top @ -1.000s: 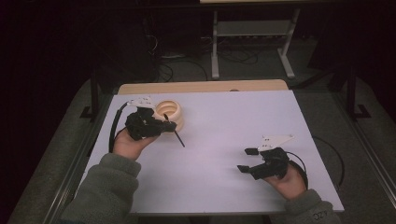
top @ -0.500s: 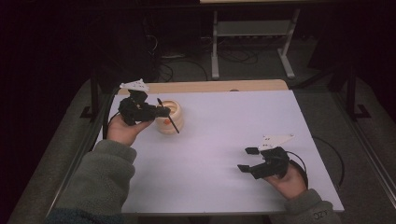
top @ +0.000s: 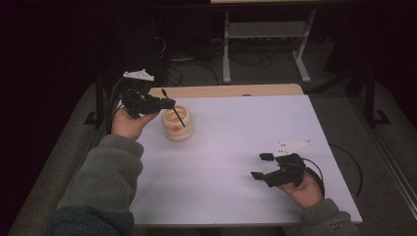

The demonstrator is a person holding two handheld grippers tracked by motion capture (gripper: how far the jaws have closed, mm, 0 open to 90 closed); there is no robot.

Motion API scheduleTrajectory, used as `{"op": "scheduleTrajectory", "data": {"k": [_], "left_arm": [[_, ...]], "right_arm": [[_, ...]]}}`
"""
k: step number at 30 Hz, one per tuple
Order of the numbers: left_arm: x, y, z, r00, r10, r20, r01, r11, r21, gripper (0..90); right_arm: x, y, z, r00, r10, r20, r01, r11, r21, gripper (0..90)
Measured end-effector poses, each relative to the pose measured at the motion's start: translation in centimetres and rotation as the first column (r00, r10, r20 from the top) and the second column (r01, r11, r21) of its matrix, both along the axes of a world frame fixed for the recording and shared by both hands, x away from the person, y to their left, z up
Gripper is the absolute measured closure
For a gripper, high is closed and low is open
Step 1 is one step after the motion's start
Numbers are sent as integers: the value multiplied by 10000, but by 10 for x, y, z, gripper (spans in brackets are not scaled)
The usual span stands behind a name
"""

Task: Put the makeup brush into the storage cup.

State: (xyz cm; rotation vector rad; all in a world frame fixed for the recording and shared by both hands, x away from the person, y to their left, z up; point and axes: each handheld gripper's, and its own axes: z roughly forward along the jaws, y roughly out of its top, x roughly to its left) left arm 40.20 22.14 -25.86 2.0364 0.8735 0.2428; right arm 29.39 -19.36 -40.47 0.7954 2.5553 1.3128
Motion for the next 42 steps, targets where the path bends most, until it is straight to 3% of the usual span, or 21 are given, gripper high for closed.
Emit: {"op": "scheduleTrajectory", "data": {"k": [15, 28, 42], "left_arm": [[20, 8, 12, 9960, 884, 137, -885, 9960, 85, 850], [34, 7, -1, 9892, 1464, 18, -1462, 9875, 593, 848], [37, 15, -18, 9822, 1865, -230, -1854, 9818, 410, 847]], "right_arm": [[1, -1, 1, 10000, -13, 61, 13, 10000, 68, 257], [2, -2, 0, 10000, 5, 1, -5, 9999, 151, 257], [2, -2, 0, 10000, 14, 30, -14, 9999, 155, 258]]}}
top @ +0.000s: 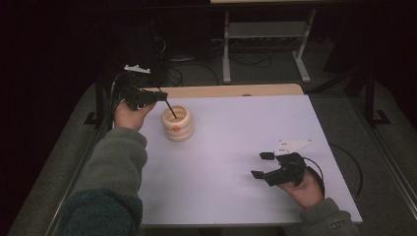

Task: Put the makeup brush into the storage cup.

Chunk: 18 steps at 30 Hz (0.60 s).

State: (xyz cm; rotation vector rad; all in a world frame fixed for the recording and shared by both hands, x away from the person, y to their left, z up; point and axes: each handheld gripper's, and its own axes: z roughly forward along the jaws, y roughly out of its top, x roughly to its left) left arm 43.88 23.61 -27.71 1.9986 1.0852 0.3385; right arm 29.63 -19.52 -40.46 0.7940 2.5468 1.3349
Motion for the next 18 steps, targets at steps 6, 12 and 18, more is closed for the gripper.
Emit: {"op": "scheduleTrajectory", "data": {"k": [6, 12, 18], "left_arm": [[0, -2, -6, 10000, 35, -43, -36, 10000, -30, 847], [0, -3, -16, 9999, 53, -143, -54, 10000, -67, 846], [0, -1, -23, 9997, 183, -175, -186, 9997, -152, 846]], "right_arm": [[0, 0, 0, 10000, -6, -52, 6, 10000, -15, 257], [0, 0, 0, 10000, -14, -23, 14, 10000, 9, 257], [0, 0, 0, 10000, -4, -9, 4, 10000, 4, 257]]}}
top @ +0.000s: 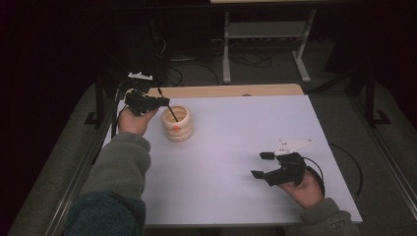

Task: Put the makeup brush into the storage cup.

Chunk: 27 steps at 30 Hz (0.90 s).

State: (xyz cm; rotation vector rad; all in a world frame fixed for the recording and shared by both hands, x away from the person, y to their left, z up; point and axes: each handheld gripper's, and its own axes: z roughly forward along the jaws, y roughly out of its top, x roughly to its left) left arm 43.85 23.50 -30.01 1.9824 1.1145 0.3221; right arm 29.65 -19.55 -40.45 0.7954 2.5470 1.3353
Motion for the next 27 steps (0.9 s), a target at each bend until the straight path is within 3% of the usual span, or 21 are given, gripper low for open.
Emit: {"op": "scheduleTrajectory", "data": {"k": [27], "left_arm": [[-2, 1, -26, 9995, 220, -216, -222, 9997, -90, 846]], "right_arm": [[0, 1, 0, 10000, 1, -78, -1, 10000, -57, 258]]}}
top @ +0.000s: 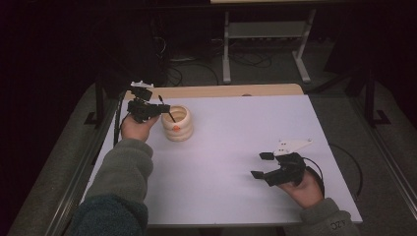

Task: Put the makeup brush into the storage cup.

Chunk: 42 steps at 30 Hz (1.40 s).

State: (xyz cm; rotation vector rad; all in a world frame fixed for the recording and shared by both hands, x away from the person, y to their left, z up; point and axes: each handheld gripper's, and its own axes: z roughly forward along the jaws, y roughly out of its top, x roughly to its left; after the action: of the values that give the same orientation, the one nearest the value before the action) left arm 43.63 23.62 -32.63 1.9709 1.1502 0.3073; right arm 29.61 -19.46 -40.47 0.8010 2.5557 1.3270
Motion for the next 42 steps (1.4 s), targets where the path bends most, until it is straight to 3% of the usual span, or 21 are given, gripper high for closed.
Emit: {"op": "scheduleTrajectory", "data": {"k": [42], "left_arm": [[-7, 2, -19, 9999, 8, -152, -6, 9999, 146, 830]], "right_arm": [[1, 1, -1, 10000, 22, 27, -22, 10000, -71, 258]]}}
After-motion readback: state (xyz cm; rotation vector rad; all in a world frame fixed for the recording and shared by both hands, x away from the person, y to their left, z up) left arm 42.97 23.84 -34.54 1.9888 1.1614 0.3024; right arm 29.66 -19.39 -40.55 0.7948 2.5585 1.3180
